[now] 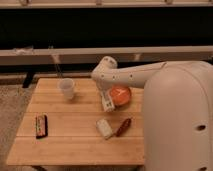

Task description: Place the bottle in the ceramic bowl

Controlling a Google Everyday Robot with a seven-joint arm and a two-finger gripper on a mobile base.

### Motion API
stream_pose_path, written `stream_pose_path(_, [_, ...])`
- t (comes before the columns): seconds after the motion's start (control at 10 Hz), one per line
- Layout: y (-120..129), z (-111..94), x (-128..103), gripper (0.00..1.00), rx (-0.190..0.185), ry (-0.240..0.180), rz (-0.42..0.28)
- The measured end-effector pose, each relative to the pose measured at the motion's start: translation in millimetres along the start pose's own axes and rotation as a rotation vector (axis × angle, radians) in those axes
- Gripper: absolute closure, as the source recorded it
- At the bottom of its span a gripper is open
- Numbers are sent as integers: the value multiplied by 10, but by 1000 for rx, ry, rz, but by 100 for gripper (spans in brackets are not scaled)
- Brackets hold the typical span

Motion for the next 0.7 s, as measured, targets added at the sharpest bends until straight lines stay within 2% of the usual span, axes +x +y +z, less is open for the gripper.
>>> stream_pose_path(0.2, [-46, -33, -4, 100, -6, 0, 11])
stream_pose_path(0.7, [-356, -156, -101, 100, -23, -18, 66])
